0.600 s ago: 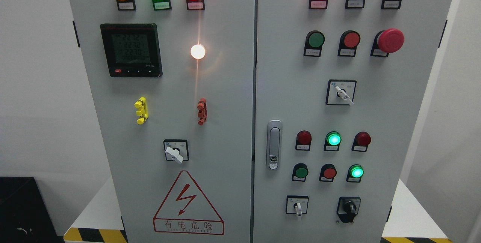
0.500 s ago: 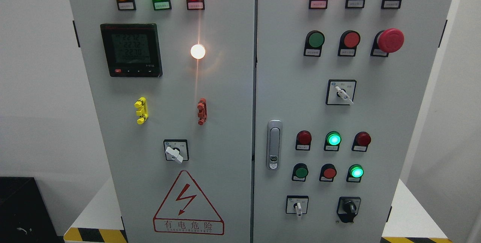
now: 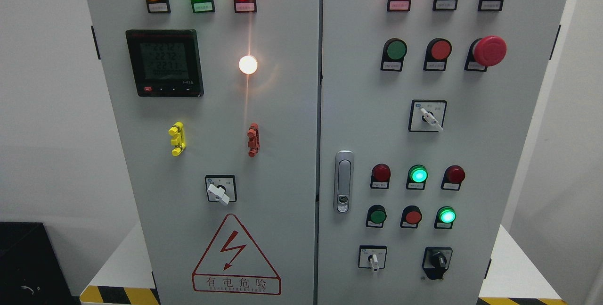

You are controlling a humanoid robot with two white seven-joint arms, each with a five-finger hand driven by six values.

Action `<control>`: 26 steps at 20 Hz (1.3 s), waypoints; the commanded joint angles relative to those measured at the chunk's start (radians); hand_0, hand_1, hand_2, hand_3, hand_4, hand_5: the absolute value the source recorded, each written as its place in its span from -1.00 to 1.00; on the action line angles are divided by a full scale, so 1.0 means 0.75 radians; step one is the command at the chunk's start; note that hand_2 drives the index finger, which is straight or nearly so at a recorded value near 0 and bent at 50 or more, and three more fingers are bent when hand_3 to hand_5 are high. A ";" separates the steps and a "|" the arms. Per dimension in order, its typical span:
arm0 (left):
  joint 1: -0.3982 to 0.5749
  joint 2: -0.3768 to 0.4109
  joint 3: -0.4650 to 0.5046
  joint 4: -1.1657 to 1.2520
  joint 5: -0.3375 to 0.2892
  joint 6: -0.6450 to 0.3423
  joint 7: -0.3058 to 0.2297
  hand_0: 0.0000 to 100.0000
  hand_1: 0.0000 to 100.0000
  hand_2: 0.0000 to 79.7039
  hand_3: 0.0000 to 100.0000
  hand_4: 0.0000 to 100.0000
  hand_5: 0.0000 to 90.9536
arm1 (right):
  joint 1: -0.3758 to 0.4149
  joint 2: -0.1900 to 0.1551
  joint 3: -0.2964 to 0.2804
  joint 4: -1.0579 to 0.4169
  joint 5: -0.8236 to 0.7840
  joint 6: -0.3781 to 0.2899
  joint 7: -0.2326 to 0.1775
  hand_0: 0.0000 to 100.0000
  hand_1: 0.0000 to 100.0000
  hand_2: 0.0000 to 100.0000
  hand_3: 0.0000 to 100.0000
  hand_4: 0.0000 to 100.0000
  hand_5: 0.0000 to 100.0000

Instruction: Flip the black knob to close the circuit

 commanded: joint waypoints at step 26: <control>0.000 0.000 -0.001 0.000 0.000 -0.001 -0.002 -0.76 0.11 -1.00 -1.00 -1.00 -1.00 | -0.045 -0.074 -0.065 -1.084 0.805 0.217 -0.119 -1.00 -0.85 0.29 0.54 0.26 -0.07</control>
